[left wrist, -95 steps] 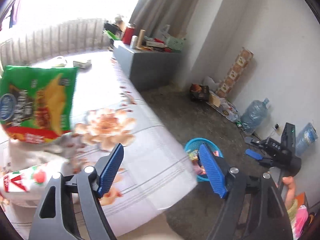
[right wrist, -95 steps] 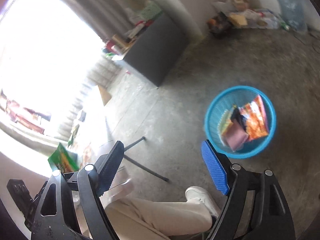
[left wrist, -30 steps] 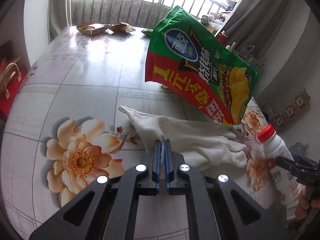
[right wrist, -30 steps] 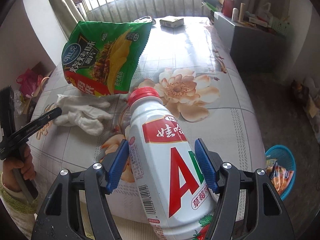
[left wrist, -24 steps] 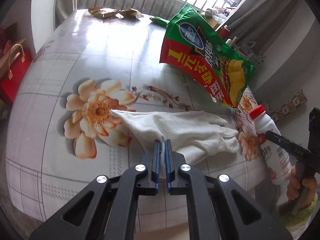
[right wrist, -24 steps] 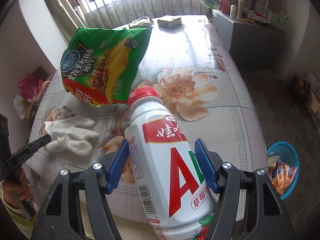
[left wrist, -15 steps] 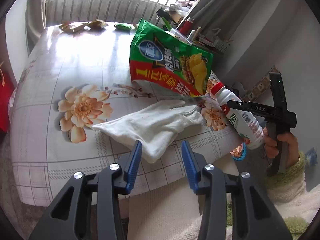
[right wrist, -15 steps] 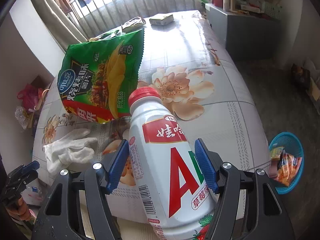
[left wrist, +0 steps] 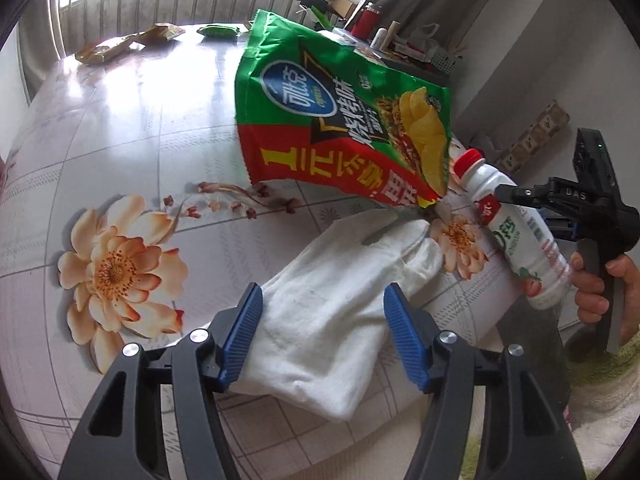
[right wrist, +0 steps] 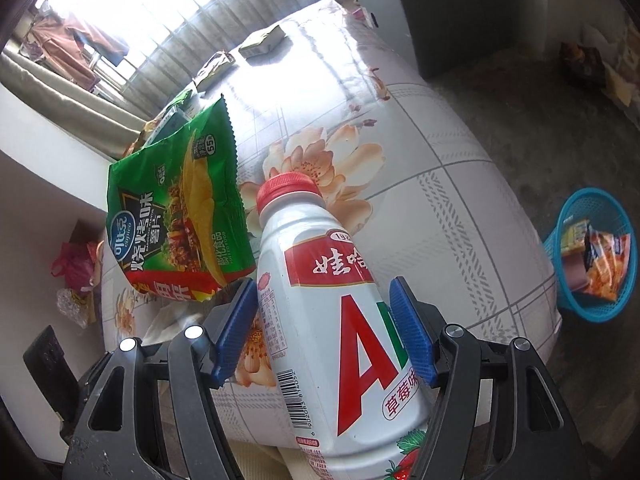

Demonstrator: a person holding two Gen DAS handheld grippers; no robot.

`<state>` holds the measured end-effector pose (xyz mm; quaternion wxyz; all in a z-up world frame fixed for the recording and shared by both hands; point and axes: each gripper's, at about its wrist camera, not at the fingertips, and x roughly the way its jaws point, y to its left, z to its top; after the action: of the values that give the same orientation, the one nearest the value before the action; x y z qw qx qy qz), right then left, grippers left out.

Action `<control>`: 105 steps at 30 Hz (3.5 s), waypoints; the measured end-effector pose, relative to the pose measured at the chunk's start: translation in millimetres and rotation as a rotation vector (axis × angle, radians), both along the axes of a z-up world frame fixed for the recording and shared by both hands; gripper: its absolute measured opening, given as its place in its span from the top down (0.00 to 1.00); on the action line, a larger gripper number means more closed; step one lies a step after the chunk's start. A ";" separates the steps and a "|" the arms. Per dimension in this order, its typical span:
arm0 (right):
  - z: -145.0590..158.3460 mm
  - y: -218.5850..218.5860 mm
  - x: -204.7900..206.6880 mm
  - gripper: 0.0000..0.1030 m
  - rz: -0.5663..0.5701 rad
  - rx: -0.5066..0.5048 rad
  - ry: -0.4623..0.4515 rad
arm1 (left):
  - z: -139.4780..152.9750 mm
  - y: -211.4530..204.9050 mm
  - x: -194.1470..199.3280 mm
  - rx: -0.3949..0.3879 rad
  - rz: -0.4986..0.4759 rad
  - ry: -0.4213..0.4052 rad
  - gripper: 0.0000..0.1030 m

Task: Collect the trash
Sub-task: 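Grasp the white cloth glove with the left gripper while the right gripper holds the bottle, then carry the glove and bottle toward the blue wastebasket, then open both grippers over the wastebasket to drop glove and bottle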

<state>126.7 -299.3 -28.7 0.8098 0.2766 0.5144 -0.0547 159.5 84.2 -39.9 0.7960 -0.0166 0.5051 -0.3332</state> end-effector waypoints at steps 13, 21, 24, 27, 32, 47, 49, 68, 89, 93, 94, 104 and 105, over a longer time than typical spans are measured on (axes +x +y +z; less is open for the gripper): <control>-13.0 10.7 14.3 0.32 0.153 0.053 0.150 | 2.4 -50.6 -21.1 0.203 -0.081 -0.171 0.41; -13.9 25.4 11.3 0.39 0.189 0.030 0.150 | -3.1 -64.3 -21.5 0.255 -0.061 -0.236 0.44; -14.8 31.6 4.6 0.40 0.180 0.038 0.135 | -2.4 -67.1 -23.3 0.235 -0.037 -0.223 0.55; -13.3 27.5 -8.1 0.41 0.150 0.063 0.108 | -2.2 -68.2 -26.9 0.194 -0.017 -0.192 0.72; -17.0 19.1 -26.7 0.42 0.095 0.131 0.063 | 1.0 -70.2 -34.3 0.160 0.006 -0.185 0.90; -8.2 -6.9 -62.2 0.43 -0.006 0.282 -0.040 | 24.0 -78.6 -63.1 0.186 0.003 -0.290 0.93; -5.4 -7.7 -64.4 0.43 -0.010 0.289 -0.054 | 30.1 -78.9 -66.4 0.188 0.009 -0.313 0.93; 18.9 -25.7 -109.6 0.44 -0.066 0.395 -0.209 | 69.7 -91.7 -90.5 0.140 -0.024 -0.412 0.94; 8.2 -87.1 -214.1 0.44 -0.329 0.480 -0.365 | 89.8 -204.2 -119.2 0.073 -0.317 -0.439 0.94; 2.5 -96.2 -222.2 0.44 -0.349 0.500 -0.373 | 89.1 -223.7 -125.0 0.080 -0.344 -0.439 0.94; 1.4 -98.6 -223.4 0.44 -0.354 0.504 -0.375 | 88.6 -228.3 -126.1 0.081 -0.351 -0.437 0.93; -15.7 -127.1 -251.5 0.44 -0.442 0.542 -0.396 | 80.5 -275.7 -134.3 0.098 -0.420 -0.414 0.93; -17.7 -131.5 -257.0 0.44 -0.455 0.545 -0.400 | 80.0 -282.4 -135.5 0.096 -0.429 -0.405 0.93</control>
<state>-130.3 -430.8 -46.4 0.7582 0.5931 0.2680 -0.0395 24.0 -198.2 40.1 0.7918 0.1950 0.3434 -0.4660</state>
